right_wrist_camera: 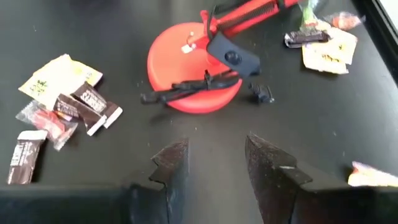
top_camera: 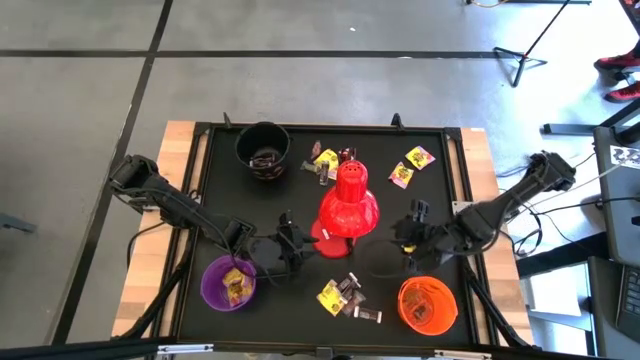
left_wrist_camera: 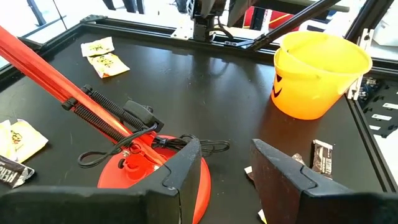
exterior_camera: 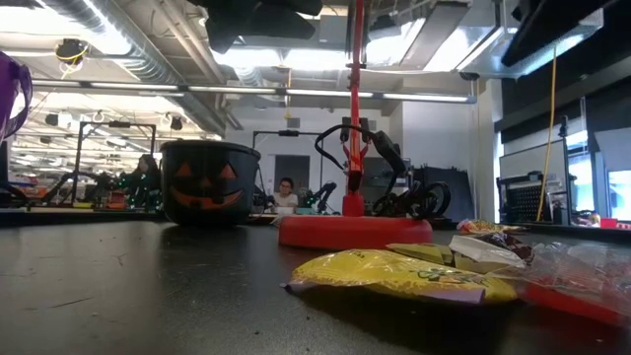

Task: Organize candy in baskets
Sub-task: Put the yellow candy into the violet bucket

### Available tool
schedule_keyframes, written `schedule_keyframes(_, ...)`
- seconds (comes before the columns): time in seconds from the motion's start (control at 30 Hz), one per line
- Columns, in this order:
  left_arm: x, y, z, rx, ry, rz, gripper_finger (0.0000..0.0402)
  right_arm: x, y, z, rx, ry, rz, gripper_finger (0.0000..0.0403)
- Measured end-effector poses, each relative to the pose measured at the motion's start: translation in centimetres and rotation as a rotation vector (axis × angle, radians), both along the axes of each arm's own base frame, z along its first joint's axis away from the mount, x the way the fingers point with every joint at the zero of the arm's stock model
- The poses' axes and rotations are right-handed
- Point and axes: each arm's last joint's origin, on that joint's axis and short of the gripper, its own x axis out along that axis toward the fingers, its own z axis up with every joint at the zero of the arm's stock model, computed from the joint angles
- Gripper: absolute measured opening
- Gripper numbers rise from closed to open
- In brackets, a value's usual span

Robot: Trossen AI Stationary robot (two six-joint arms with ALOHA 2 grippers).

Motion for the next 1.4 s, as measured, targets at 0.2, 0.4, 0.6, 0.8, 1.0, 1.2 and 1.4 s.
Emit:
schedule_keyframes(0.2, 0.0, 0.0, 0.0, 0.001, 0.003, 0.0, 0.013, 1.0, -0.5, 0.3, 0.033, -0.022, 0.041, 0.0153)
schedule_keyframes(0.4, 0.0, 0.0, -0.1, 0.003, 0.006, 0.0, 0.013, 1.7, -1.1, 0.5, 0.069, -0.032, 0.069, 0.0153)
schedule_keyframes(0.6, -0.1, 0.0, -0.1, 0.007, 0.015, 0.0, 0.013, 2.1, -1.9, 0.4, 0.076, -0.023, 0.059, 0.0153)
schedule_keyframes(0.8, -0.2, -0.1, -0.2, 0.009, 0.025, -0.011, 0.013, 2.1, -2.9, 0.2, 0.093, 0.034, 0.039, 0.0153)
schedule_keyframes(1.0, -0.2, -0.2, -0.2, 0.008, 0.026, -0.013, 0.013, 2.5, -4.0, 0.1, 0.081, 0.039, 0.002, 0.0153)
schedule_keyframes(1.2, -0.2, -0.1, -0.3, 0.012, 0.034, -0.013, 0.013, 3.0, -5.1, 0.3, 0.076, 0.014, -0.034, 0.0153)
schedule_keyframes(1.4, -0.4, -0.1, -0.5, 0.024, 0.06, -0.014, 0.013, 3.8, -5.5, -1.1, 0.154, -0.156, 0.046, 0.0153)
